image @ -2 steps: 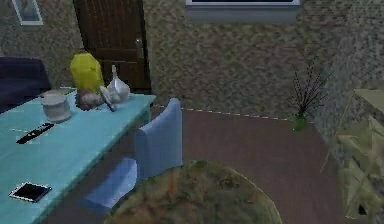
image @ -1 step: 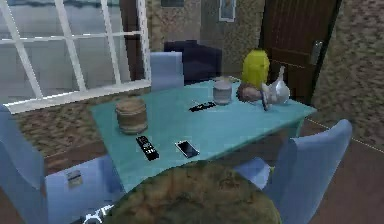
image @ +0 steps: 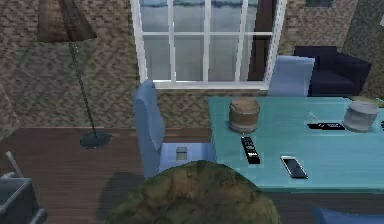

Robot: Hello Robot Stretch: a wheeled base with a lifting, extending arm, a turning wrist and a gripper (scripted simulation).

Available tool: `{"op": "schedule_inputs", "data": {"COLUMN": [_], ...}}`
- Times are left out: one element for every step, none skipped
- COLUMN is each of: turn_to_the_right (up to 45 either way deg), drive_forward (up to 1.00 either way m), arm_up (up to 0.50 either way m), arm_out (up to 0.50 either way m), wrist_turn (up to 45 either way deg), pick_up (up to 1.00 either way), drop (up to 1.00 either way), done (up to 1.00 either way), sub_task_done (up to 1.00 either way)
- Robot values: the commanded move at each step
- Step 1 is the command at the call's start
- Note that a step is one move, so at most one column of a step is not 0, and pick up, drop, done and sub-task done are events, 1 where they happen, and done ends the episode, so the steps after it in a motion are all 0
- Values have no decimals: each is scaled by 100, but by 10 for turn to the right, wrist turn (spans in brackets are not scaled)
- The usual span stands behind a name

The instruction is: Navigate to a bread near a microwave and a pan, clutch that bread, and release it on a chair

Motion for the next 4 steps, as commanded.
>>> {"op": "schedule_inputs", "data": {"turn_to_the_right": [0, 450, 450, 450], "drive_forward": [45, 0, 0, 0], "arm_up": [0, 0, 0, 0], "arm_out": [0, 0, 0, 0], "wrist_turn": [0, 0, 0, 0], "pick_up": [0, 0, 0, 0], "drop": [0, 0, 0, 0], "done": [0, 0, 0, 0], "sub_task_done": [0, 0, 0, 0]}}
